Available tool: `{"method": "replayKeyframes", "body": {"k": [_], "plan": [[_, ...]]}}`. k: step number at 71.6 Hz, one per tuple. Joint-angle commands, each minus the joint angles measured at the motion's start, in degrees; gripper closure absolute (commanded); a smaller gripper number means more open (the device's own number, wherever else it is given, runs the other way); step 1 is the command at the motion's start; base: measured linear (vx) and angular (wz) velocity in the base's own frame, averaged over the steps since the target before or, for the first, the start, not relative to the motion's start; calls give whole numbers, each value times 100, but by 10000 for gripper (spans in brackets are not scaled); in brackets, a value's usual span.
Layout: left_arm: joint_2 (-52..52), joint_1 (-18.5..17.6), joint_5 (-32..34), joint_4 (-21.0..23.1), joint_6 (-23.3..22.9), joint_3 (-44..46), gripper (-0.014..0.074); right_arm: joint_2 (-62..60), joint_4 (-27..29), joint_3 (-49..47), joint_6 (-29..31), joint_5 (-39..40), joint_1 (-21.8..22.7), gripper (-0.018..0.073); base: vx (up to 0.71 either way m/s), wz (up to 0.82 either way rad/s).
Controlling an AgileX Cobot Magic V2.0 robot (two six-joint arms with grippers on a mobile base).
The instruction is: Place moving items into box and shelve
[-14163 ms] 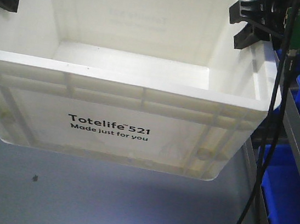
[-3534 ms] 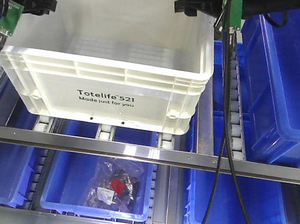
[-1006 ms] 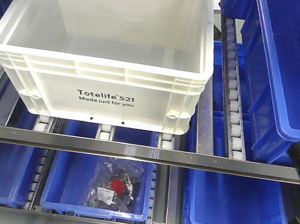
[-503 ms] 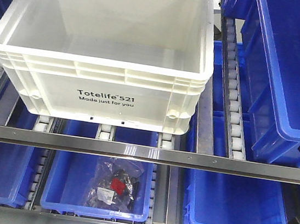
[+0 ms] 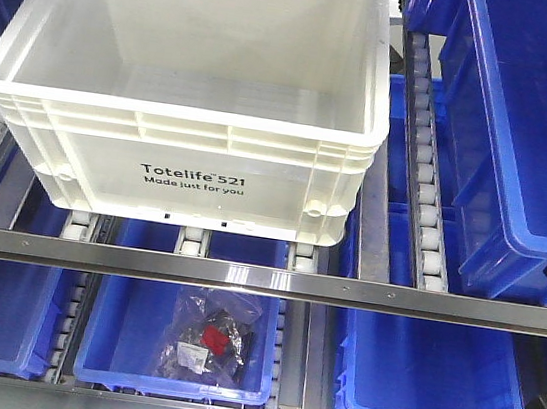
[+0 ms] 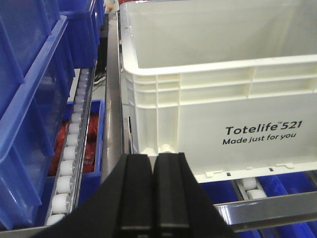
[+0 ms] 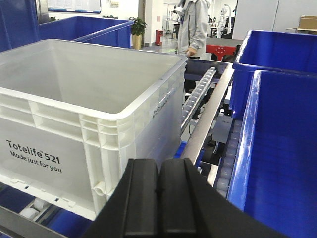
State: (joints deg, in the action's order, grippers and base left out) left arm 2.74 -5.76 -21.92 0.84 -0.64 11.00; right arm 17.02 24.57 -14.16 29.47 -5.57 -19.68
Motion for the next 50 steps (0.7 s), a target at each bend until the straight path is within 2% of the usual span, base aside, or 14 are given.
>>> {"method": "replayKeyframes", "body": {"k": [1, 12, 15, 29, 50], "plan": [[-373, -28, 746, 7, -10, -342, 624, 55, 15, -183, 48, 471, 2, 574, 0, 0], [-445, -28, 1972, 394, -334, -1434, 624, 59, 15, -183, 48, 453, 2, 574, 0, 0], [-445, -28, 1735, 434, -311, -1374, 624, 60, 15, -183, 48, 453, 2, 574, 0, 0], [-440, -28, 1541, 449, -275, -1362, 624, 60, 15, -183, 48, 453, 2, 574, 0, 0], [-440, -28, 1542, 449, -275, -1362, 624, 60, 15, -183, 48, 453, 2, 574, 0, 0]]}}
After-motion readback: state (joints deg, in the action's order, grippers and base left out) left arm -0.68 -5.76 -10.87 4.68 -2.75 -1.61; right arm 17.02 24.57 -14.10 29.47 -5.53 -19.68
